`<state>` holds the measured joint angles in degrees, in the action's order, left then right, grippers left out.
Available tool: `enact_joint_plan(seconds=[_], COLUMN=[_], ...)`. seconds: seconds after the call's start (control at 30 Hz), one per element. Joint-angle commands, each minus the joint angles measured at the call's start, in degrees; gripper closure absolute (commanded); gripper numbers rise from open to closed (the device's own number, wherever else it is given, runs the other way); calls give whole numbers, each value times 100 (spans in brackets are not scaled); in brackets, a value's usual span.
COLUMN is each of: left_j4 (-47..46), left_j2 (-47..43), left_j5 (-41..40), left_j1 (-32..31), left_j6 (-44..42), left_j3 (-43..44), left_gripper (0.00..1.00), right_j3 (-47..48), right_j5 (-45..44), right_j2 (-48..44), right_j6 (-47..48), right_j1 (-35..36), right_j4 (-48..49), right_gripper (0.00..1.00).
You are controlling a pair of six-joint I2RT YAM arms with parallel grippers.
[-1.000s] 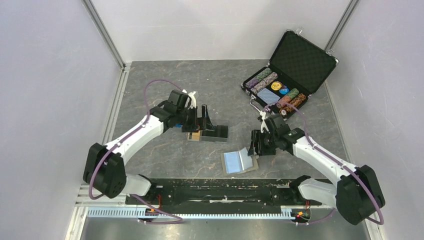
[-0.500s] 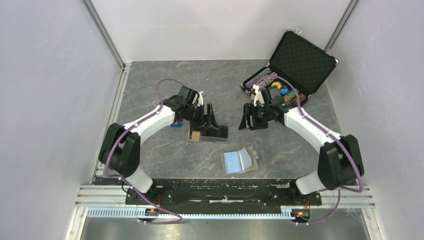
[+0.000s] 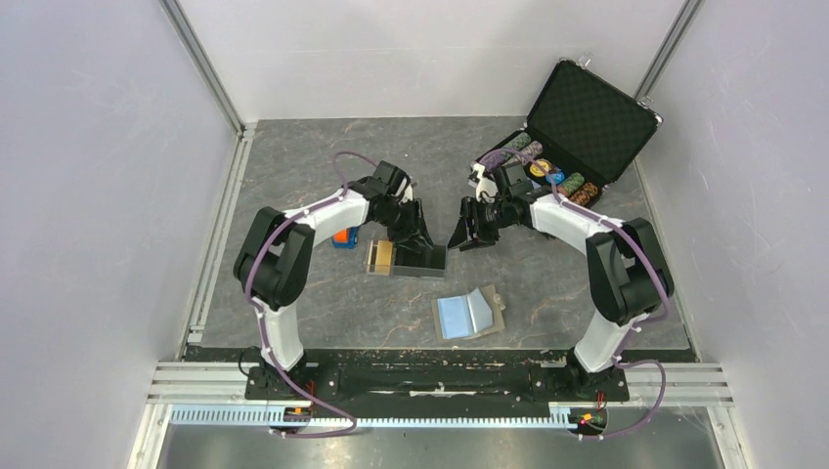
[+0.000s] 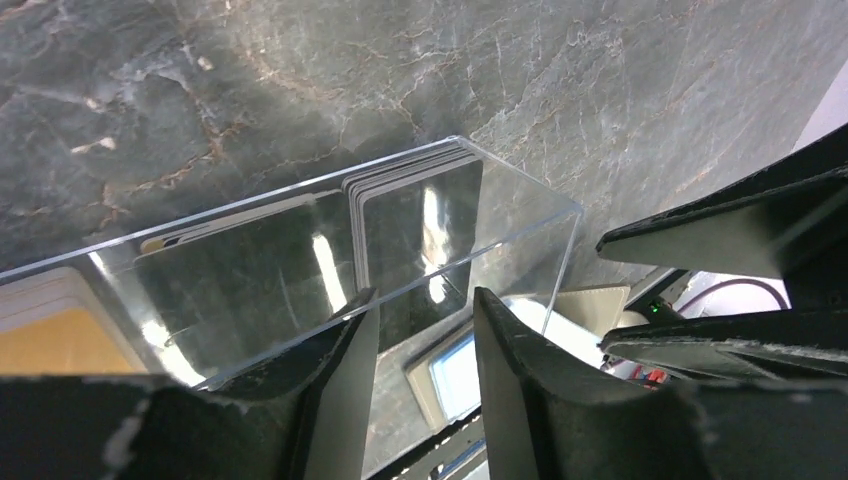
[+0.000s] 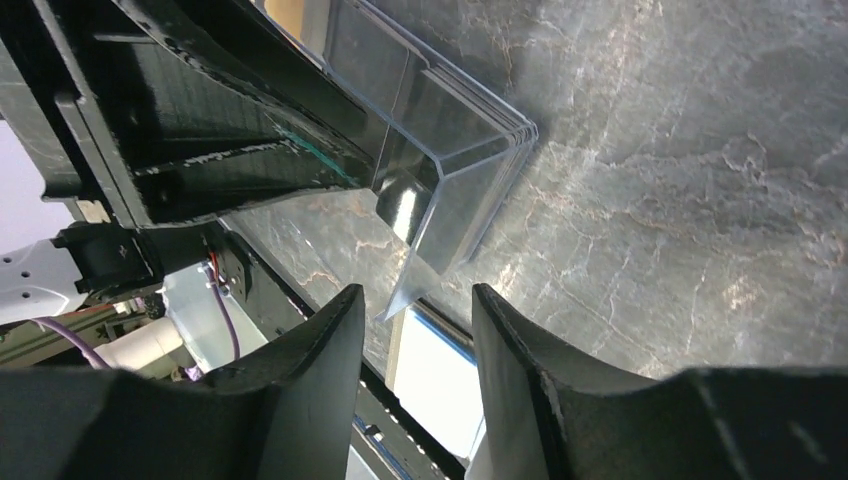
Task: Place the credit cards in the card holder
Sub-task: Pick up the credit card from the storage box.
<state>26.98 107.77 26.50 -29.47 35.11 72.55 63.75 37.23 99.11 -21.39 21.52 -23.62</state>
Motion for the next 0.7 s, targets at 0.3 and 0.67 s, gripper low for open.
enact_joint_plan(seconds=[0.3, 0.67], left_j4=[634, 800], left_j2=[606, 289], left_j5=[-750, -1116], left_j1=[-250, -440], left_j6=[-132, -222], left_j3=[674, 684], left_gripper=[65, 55], right_j3=[59, -72], right_j5=[548, 514], right_j2=[495, 598], right_j6=[-131, -44], right_j1=[131, 295], right_j4=[591, 635], right_gripper=[65, 66])
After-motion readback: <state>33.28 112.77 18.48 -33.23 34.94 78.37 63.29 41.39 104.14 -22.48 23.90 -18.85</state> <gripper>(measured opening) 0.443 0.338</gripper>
